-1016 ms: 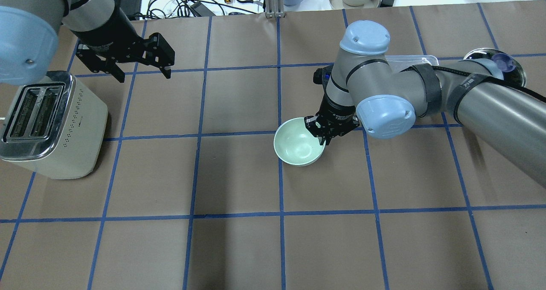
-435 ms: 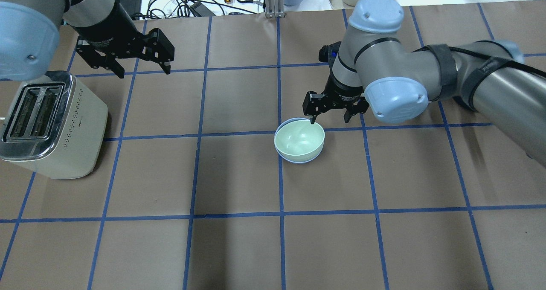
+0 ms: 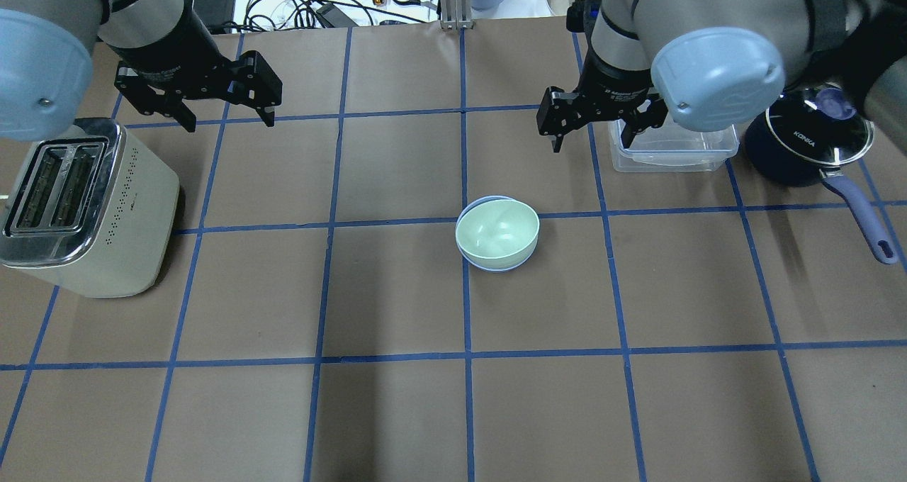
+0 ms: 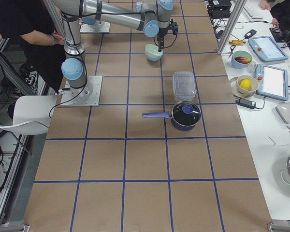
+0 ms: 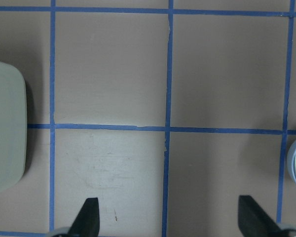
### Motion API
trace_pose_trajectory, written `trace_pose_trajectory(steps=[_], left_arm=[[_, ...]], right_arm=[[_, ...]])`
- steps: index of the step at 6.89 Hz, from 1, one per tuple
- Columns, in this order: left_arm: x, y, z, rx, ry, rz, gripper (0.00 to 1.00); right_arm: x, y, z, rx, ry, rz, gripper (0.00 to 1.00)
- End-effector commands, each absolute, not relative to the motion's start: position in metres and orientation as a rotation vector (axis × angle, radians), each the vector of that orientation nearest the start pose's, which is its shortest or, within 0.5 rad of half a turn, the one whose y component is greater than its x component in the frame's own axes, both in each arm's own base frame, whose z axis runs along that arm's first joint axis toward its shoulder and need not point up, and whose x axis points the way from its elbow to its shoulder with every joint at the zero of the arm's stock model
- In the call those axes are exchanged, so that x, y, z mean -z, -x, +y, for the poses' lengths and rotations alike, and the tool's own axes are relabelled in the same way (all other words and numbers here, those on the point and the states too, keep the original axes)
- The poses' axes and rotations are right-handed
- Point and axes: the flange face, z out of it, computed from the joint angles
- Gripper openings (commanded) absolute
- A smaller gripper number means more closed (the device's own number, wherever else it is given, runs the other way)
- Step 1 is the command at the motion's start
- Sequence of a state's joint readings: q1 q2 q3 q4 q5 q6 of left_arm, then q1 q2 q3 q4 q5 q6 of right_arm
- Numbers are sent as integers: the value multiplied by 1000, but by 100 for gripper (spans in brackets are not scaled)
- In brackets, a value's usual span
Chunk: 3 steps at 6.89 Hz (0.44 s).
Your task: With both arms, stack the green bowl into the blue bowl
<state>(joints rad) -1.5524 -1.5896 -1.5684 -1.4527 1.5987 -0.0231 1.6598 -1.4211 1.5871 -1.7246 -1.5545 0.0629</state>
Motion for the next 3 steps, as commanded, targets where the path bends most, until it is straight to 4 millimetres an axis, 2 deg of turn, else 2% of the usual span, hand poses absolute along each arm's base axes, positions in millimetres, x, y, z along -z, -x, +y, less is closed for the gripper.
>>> trace_pose_trajectory(steps=[1,2,3], left_arm=[[-493,121,-512,160,69,3108,100],[-492,121,-512,158,69,3107,100],[-492,121,-512,157,69,3103,100]], right_arm=[[-467,-145,-498,-92,82,3147,100],[-480,-136,-483,-123,58,3142,100],[-481,-129,-483,-128,37,3142,100]])
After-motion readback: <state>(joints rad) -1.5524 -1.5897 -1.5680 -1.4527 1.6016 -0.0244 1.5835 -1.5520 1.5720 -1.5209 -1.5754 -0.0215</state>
